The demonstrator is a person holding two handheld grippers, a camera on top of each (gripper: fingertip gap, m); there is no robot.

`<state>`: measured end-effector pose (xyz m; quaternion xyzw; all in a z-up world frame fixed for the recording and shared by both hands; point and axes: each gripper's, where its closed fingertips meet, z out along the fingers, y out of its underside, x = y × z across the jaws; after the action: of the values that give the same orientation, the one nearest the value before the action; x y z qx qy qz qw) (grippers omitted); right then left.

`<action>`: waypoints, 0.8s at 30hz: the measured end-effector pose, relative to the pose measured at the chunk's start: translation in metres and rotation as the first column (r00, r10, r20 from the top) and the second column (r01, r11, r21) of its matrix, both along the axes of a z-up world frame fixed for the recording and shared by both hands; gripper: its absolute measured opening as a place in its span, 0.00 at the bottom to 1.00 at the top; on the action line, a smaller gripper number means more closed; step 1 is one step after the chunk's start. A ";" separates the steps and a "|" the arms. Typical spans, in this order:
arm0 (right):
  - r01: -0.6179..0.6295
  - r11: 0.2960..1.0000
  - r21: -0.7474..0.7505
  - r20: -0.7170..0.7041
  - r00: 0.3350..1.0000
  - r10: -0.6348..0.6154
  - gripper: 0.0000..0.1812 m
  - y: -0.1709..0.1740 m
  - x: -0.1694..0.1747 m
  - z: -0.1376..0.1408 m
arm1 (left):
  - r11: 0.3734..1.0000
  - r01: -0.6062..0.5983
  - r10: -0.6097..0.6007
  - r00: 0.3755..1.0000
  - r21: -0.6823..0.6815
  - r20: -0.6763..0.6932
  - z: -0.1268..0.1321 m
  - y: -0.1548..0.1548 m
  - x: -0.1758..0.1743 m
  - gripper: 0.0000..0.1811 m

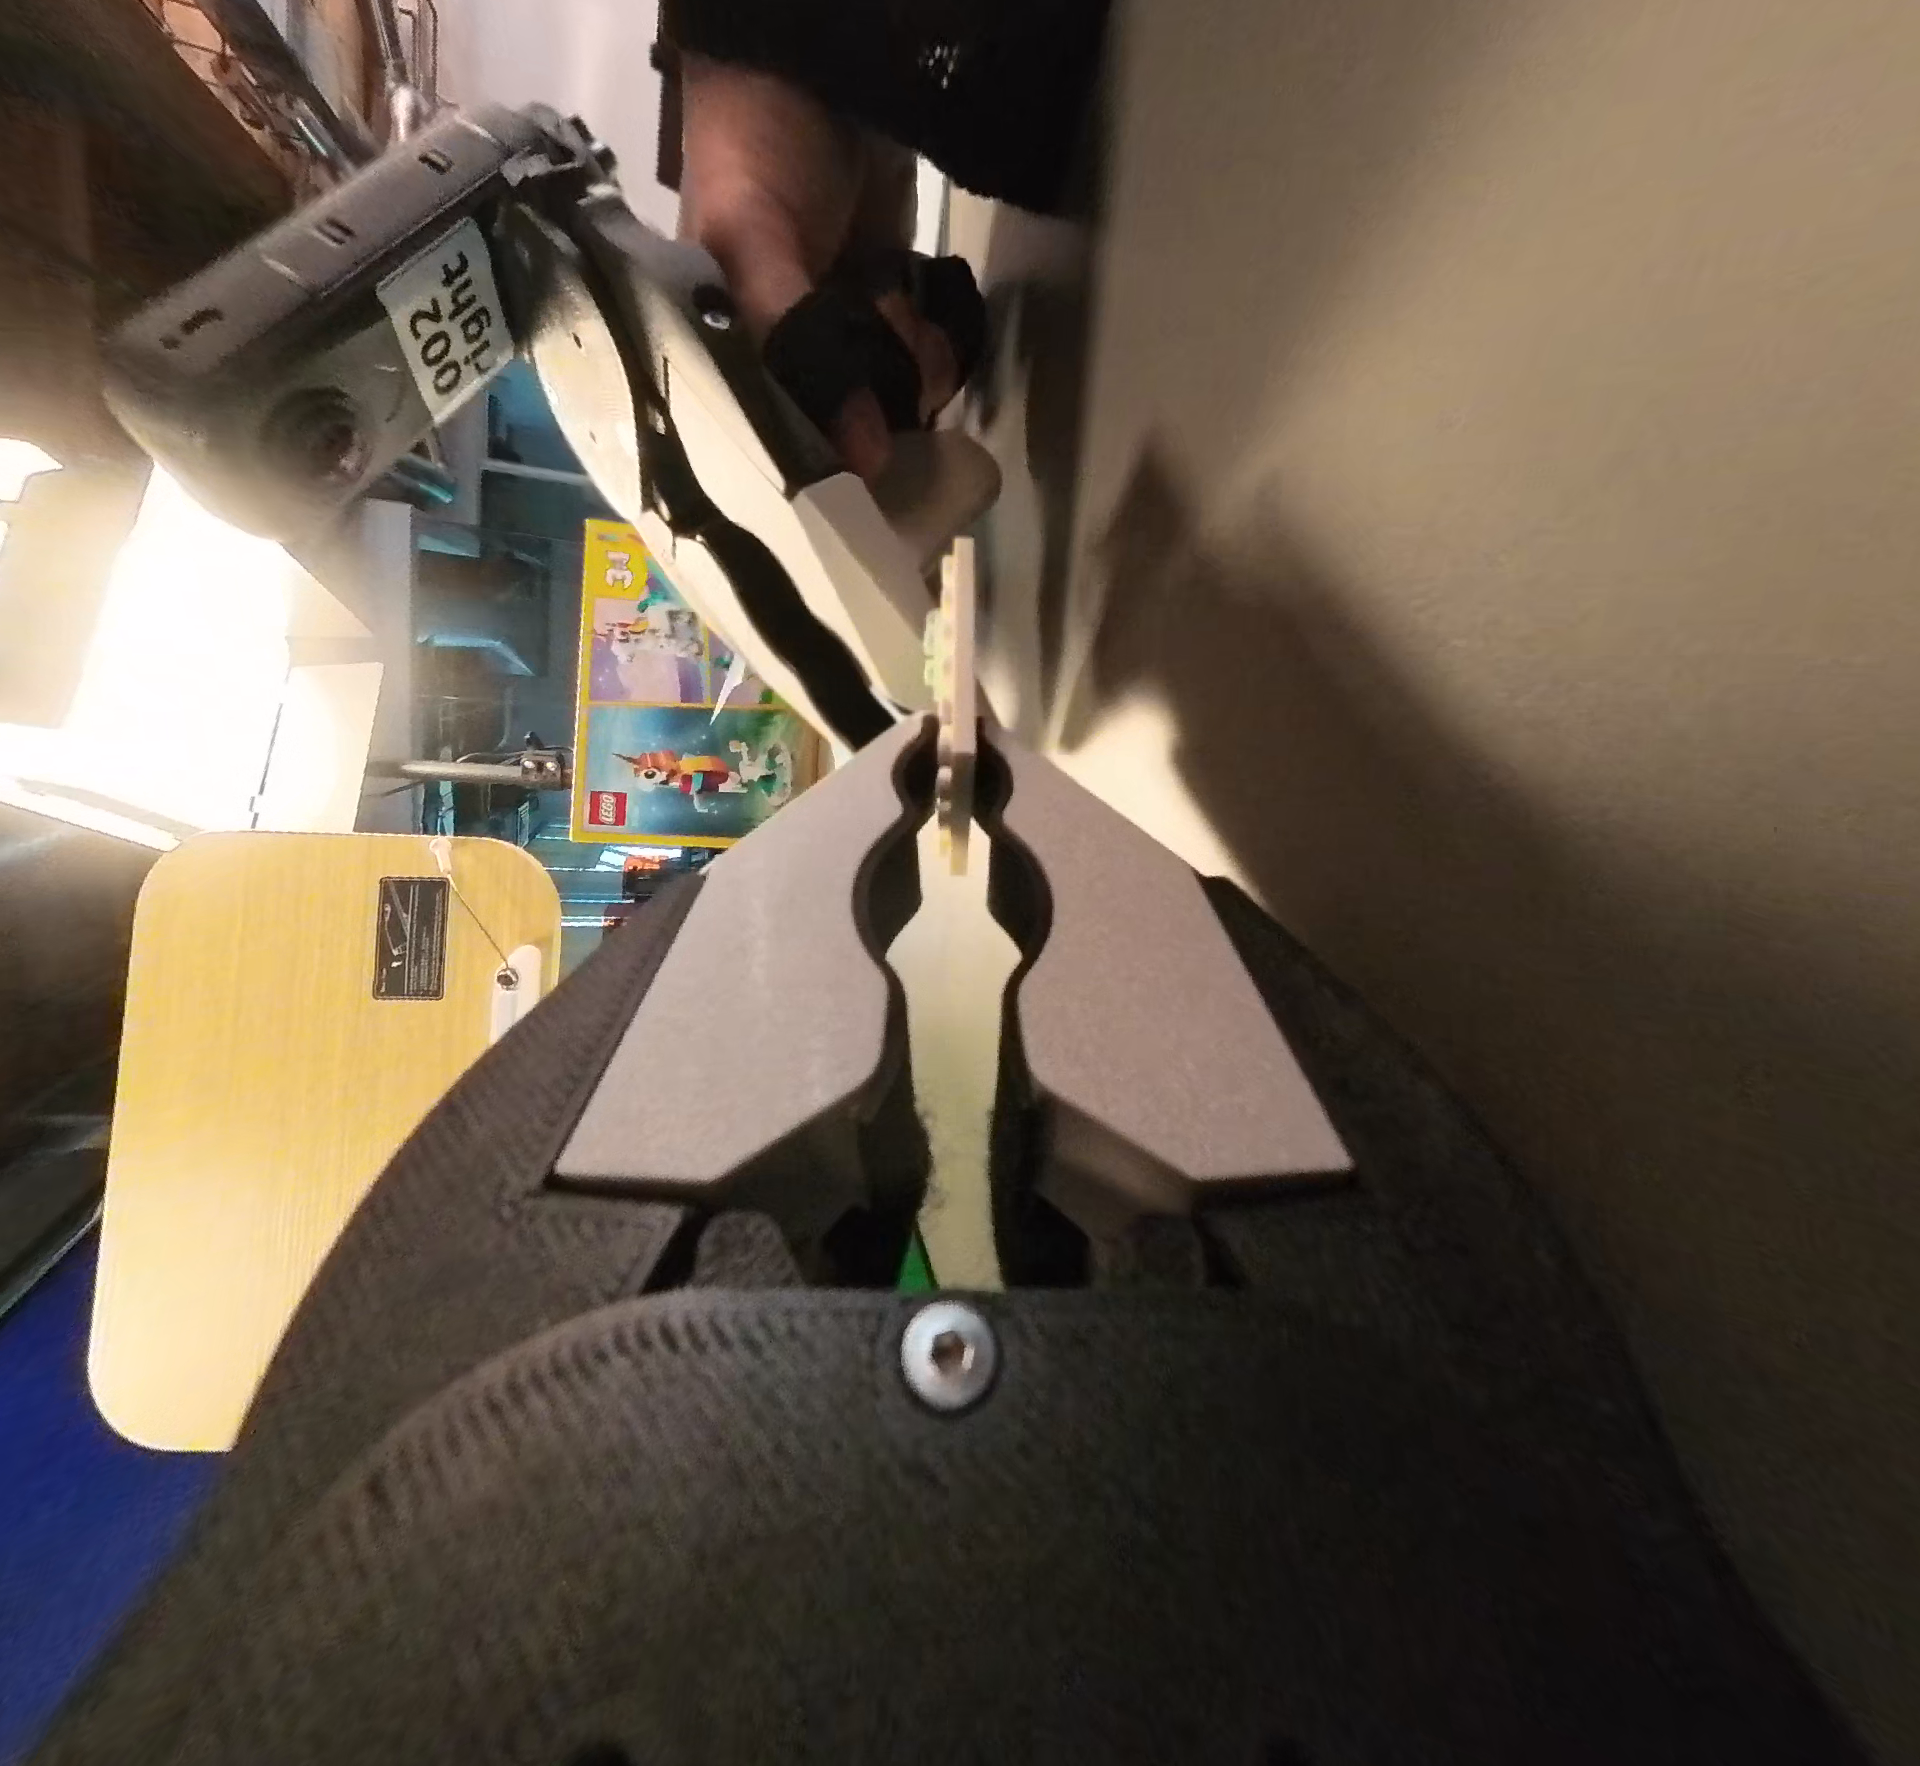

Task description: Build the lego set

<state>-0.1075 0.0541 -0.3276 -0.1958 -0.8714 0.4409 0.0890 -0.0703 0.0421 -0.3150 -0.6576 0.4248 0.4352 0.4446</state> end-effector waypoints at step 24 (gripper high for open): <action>-0.061 0.997 0.045 0.021 0.998 0.060 0.07 0.004 0.001 -0.008 | 1.000 -0.001 0.001 1.000 -0.007 -0.008 0.001 0.003 -0.002 0.02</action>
<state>-0.1067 0.0583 -0.3357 -0.1714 -0.8875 0.4217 0.0716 -0.0725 0.0451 -0.3142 -0.6576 0.4278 0.4365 0.4403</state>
